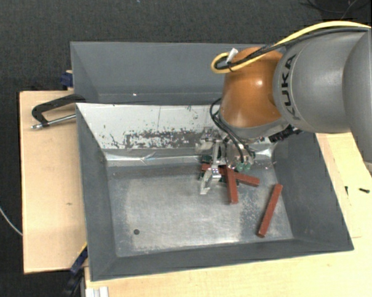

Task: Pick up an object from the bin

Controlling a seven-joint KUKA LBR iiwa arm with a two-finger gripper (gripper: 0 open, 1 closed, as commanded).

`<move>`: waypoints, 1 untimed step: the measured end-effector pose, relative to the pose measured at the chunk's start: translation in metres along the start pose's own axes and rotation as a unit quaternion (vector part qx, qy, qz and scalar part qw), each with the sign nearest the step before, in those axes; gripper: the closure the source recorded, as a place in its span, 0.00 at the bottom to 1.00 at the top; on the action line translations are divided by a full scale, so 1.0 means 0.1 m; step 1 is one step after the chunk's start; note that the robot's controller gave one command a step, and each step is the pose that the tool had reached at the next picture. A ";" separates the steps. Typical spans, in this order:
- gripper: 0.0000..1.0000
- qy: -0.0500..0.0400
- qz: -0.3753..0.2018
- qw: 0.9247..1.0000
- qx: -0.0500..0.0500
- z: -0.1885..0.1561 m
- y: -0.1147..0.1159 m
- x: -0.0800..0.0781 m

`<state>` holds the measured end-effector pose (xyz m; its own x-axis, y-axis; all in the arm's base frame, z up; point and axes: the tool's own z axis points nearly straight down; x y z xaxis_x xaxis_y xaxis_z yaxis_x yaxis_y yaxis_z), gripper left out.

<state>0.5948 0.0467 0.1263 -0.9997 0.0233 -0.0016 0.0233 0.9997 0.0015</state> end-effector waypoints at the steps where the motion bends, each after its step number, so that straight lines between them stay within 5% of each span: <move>1: 0.00 0.000 0.000 1.000 0.000 0.00 0.00 0.00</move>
Offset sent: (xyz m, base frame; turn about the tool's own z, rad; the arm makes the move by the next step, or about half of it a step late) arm 0.0013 -0.0315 -0.0563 -0.0516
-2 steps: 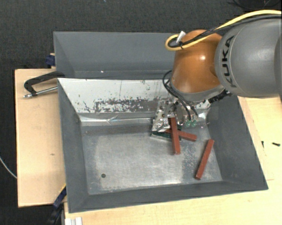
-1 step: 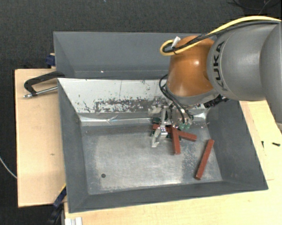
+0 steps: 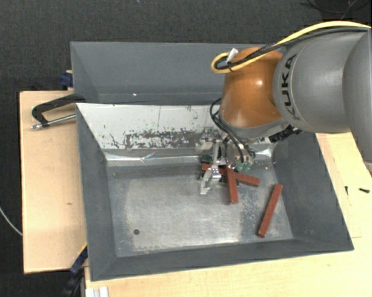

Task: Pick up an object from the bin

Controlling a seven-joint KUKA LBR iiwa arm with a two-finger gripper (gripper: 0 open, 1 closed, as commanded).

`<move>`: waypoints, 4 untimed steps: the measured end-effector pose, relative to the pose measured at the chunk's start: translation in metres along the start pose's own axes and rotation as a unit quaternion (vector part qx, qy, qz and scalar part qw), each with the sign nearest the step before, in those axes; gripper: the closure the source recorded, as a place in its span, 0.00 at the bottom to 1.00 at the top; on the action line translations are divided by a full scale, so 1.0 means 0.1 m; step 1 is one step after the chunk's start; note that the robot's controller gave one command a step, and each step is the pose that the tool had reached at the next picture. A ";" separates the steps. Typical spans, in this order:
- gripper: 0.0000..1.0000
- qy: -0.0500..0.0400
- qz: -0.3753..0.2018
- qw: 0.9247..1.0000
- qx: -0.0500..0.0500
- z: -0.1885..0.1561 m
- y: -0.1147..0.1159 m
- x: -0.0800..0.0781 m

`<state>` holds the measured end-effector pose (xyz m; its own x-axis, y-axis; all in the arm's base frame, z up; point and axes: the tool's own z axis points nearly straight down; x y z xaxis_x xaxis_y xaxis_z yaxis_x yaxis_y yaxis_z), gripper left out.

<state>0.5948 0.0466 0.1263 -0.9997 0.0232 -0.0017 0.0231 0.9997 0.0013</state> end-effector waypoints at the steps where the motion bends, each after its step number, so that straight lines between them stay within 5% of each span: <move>1: 1.00 -0.001 -0.026 1.000 -0.002 0.48 -0.29 -0.06; 4: 1.00 -0.005 -0.056 0.998 -0.003 0.47 -0.39 -0.05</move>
Offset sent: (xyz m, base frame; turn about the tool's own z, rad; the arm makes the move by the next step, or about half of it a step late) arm 0.0000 0.0000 0.0000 0.0000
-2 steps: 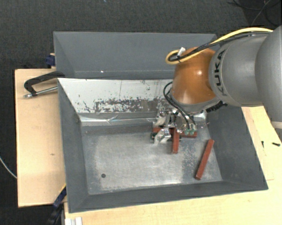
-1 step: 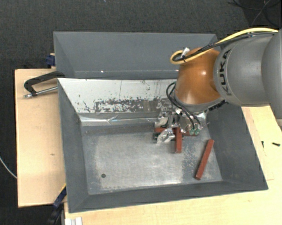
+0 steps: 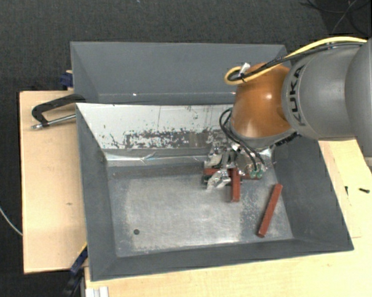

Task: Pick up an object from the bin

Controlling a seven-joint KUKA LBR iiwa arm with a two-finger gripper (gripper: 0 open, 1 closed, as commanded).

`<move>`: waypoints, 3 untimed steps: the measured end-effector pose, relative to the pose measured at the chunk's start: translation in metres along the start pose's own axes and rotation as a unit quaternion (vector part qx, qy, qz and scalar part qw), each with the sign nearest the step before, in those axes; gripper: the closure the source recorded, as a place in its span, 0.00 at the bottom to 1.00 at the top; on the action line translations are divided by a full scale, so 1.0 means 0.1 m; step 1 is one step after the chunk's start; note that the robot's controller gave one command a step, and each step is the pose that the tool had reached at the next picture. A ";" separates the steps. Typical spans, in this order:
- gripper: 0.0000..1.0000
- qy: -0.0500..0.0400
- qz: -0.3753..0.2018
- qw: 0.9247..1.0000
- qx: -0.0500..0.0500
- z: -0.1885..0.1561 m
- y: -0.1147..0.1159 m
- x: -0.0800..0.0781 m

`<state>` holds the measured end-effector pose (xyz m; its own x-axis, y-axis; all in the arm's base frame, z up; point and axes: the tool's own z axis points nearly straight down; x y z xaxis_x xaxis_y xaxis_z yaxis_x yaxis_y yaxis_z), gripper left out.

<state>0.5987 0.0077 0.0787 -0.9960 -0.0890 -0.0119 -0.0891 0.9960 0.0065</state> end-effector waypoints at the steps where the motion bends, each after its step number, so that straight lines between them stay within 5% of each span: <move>1: 1.00 0.006 -0.033 0.999 0.002 -0.45 0.00 0.10; 2: 1.00 0.005 -0.050 0.999 0.003 -1.13 0.03 0.11; 3: 1.00 0.002 -0.014 1.000 0.003 -1.43 -0.10 0.24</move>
Offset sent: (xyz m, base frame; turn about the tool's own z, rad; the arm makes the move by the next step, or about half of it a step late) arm -0.0170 0.0041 0.2246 -0.1437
